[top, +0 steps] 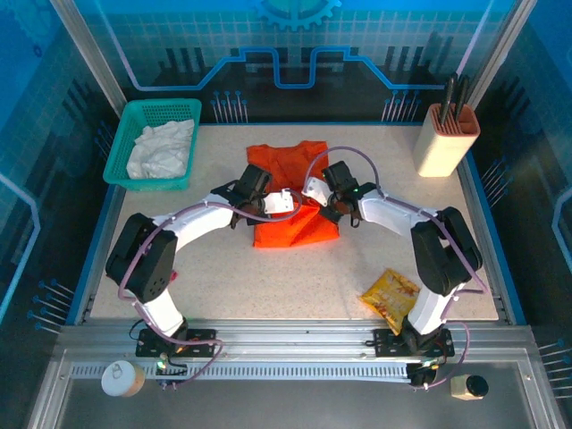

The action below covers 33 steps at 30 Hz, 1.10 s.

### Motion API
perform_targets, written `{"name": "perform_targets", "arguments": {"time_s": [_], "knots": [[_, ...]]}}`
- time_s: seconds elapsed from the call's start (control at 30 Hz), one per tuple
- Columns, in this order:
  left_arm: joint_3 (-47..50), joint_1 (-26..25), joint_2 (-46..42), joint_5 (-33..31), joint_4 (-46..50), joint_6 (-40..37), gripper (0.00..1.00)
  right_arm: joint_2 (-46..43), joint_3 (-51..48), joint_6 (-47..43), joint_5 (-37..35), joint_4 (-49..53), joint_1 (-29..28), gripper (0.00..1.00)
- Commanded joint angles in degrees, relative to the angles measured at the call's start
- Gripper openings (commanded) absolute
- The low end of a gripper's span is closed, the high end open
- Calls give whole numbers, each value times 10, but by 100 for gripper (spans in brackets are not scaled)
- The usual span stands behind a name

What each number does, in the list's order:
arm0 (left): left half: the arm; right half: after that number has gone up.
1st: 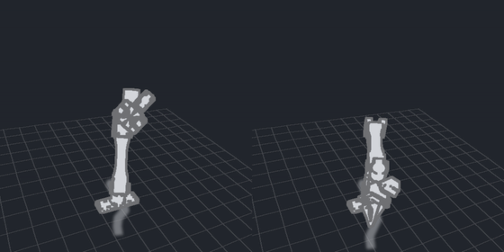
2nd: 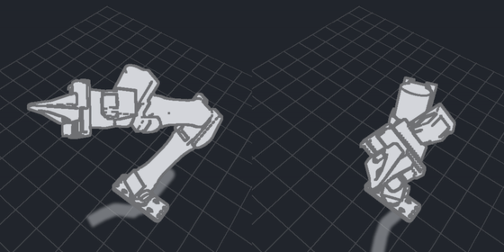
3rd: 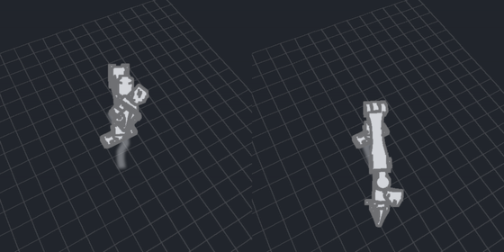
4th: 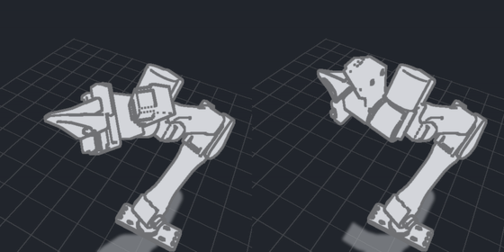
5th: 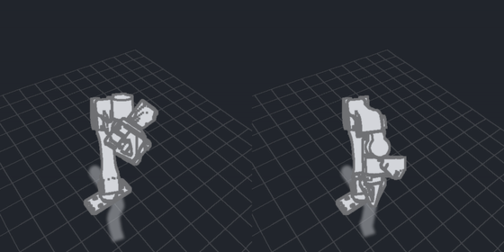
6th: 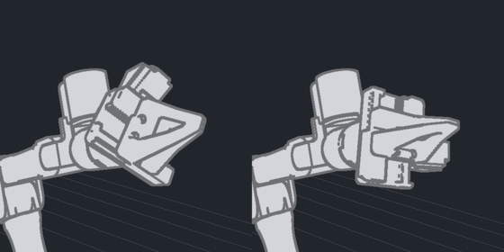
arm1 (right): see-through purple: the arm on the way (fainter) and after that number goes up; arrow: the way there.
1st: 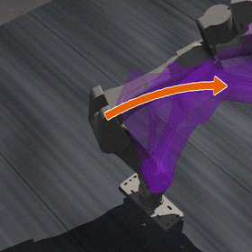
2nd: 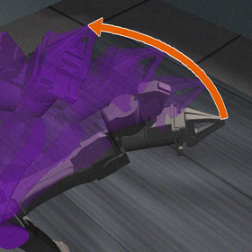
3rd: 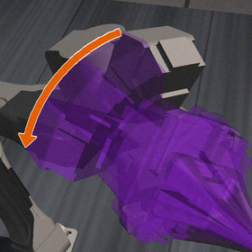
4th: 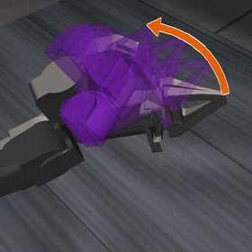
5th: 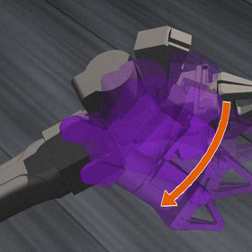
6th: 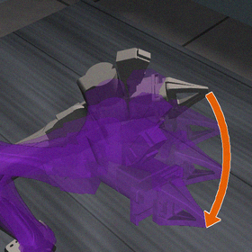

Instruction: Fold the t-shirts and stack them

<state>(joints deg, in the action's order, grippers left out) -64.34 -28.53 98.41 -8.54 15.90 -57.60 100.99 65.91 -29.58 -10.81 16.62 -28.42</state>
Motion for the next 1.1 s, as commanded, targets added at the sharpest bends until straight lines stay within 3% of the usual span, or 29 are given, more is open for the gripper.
{"name": "perform_targets", "arguments": {"time_s": [0.0,0.5,0.57,0.7,0.87,1.0,1.07], "knots": [[-16,7,13,6,-20,-15,0,20,17,5,-11,-54,12,0],[-22,23,72,-3,-62,6,0,93,41,29,-16,-98,25,0],[-28,27,80,-13,-71,24,17,101,42,35,-21,-100,24,0],[-24,30,83,-26,-96,45,44,108,49,43,-45,-100,22,12],[-3,30,69,-84,-177,69,61,94,46,67,-61,-118,25,35],[-7,30,44,-233,-274,108,68,58,20,83,-117,-162,30,54],[5,30,6,-264,-312,125,72,23,-4,100,-125,-191,37,59]]}}
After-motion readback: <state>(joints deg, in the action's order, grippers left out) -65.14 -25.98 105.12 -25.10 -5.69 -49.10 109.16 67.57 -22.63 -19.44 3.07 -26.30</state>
